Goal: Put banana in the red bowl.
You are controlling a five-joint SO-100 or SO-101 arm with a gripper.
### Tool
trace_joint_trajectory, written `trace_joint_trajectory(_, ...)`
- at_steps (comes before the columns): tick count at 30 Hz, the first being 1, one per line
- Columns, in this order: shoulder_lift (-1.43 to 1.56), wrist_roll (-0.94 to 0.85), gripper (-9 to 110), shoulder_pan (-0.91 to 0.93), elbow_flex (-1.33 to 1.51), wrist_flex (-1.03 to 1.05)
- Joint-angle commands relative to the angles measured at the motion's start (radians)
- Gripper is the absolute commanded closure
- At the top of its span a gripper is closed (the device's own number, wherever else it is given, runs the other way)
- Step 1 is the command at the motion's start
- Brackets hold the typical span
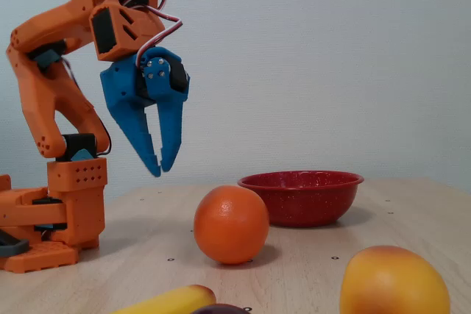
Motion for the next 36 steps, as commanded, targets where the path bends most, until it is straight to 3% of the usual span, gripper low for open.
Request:
trace_joint_trajectory(1,-0.046,-0.018,101,0.038,-0.144,0.000)
trace_joint_trajectory(17,-0.534,0.028,102,0.258,-0.611,0.075)
trace_joint_trajectory(27,-0.723,-0.011,102,0.368,-0.802,0.160)
trace_joint_trajectory(36,-0.850,-0.112,99,0.472,-0.919,0.104)
